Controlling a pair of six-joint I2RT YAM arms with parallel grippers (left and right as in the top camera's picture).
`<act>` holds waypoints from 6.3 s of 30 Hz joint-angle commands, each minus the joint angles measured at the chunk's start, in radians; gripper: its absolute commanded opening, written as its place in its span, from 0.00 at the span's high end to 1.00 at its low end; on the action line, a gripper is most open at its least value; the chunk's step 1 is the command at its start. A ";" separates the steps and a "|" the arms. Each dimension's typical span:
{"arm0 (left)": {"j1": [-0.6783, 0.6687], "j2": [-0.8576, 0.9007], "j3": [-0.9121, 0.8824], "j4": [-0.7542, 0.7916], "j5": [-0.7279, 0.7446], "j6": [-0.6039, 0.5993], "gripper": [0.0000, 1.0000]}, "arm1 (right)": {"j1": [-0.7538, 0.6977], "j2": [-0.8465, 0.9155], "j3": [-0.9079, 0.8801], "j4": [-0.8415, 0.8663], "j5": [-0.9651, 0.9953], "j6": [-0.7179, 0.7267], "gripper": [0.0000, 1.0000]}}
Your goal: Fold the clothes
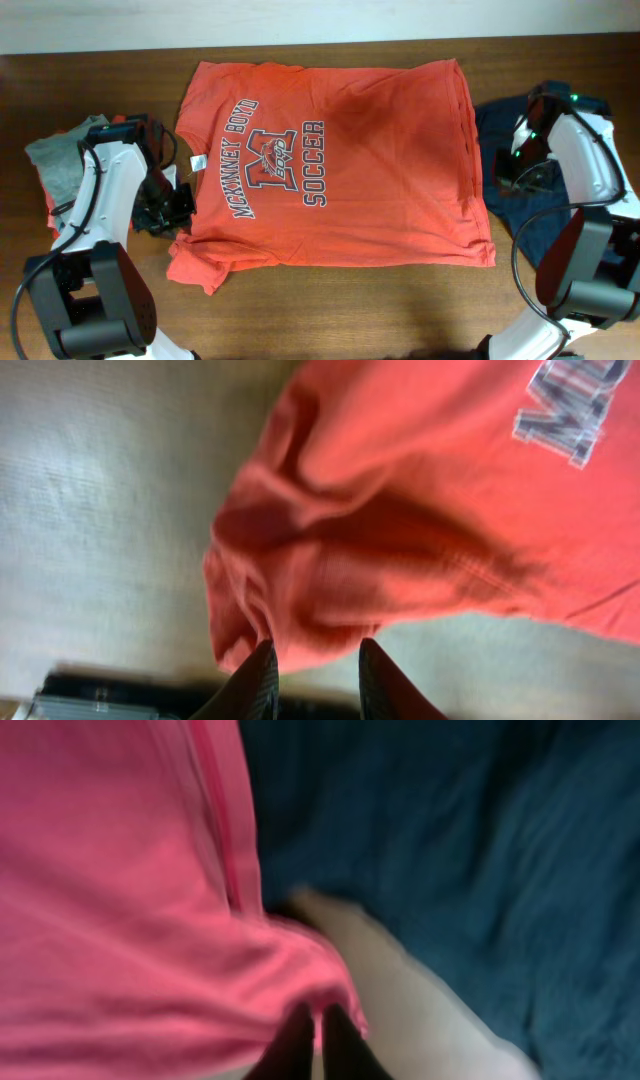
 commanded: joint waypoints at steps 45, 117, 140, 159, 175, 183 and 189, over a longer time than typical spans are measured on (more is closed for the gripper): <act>-0.005 -0.036 -0.003 0.151 0.052 -0.001 0.58 | -0.520 0.338 0.020 0.535 0.040 0.176 0.89; 0.347 0.291 0.252 0.483 0.429 0.223 0.79 | 0.104 0.135 0.387 -0.207 -0.192 -0.155 0.71; 0.054 0.425 0.285 0.691 0.381 0.187 0.80 | 0.105 0.135 0.387 -0.245 -0.185 -0.159 0.71; 0.045 0.496 0.286 0.686 0.059 0.158 0.80 | 0.104 0.135 0.387 -0.256 -0.185 -0.159 0.71; 0.089 0.496 0.444 0.703 -0.029 0.158 0.79 | 0.104 0.135 0.387 -0.259 -0.185 -0.159 0.71; 0.088 0.495 0.529 0.568 0.037 0.158 0.78 | 0.104 0.135 0.387 -0.263 -0.185 -0.159 0.70; 0.080 0.491 0.645 0.083 0.238 0.158 0.74 | 0.104 0.135 0.386 -0.299 -0.114 -0.158 0.64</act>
